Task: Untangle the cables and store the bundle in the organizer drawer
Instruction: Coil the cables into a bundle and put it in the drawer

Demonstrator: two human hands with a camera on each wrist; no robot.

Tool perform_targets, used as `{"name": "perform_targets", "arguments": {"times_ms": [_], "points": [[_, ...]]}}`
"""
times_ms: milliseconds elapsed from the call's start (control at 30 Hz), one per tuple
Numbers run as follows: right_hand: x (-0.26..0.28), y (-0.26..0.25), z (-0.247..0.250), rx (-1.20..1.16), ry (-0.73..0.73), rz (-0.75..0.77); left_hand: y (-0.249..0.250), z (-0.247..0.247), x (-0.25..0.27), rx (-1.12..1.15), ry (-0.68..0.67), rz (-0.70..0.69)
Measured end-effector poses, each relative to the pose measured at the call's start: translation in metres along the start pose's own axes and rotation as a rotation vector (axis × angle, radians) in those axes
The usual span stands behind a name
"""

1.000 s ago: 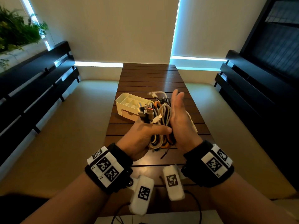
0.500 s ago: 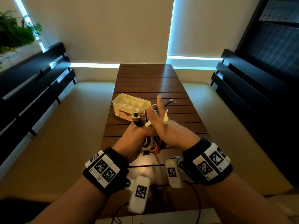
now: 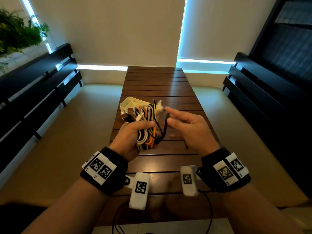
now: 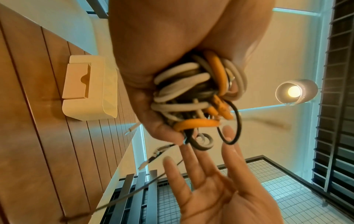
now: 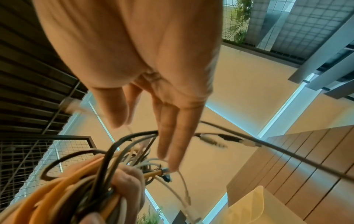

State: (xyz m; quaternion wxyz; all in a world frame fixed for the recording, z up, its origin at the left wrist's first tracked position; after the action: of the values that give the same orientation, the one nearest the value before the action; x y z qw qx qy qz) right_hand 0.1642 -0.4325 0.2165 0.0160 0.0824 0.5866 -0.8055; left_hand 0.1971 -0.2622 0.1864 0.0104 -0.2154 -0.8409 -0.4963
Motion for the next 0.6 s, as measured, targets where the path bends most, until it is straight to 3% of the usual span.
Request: {"name": "perform_targets", "arguments": {"times_ms": [167, 433, 600], "points": [[-0.002, 0.007, 0.0, -0.134, 0.121, -0.045, 0.001, -0.004, 0.001, 0.011, -0.042, 0.0], [-0.002, 0.011, -0.016, -0.312, 0.024, -0.008, 0.0, -0.006, -0.003, 0.05, -0.073, -0.022], [0.0, 0.006, -0.025, -0.203, 0.079, 0.089, 0.004, -0.007, -0.005, 0.056, -0.063, -0.037]]}}
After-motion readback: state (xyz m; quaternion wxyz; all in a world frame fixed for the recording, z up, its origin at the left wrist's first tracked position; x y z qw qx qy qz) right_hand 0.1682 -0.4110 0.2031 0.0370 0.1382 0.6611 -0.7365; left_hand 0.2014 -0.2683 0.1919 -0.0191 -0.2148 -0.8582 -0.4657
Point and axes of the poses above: each hand's wrist, its own x-axis away from the middle knuckle, its own z-axis out of the back of the hand, y = z × x, the point moved 4 cm from there along -x, towards the middle knuckle, and after that the axes turned 9 degrees about x, right-handed, at the moved point
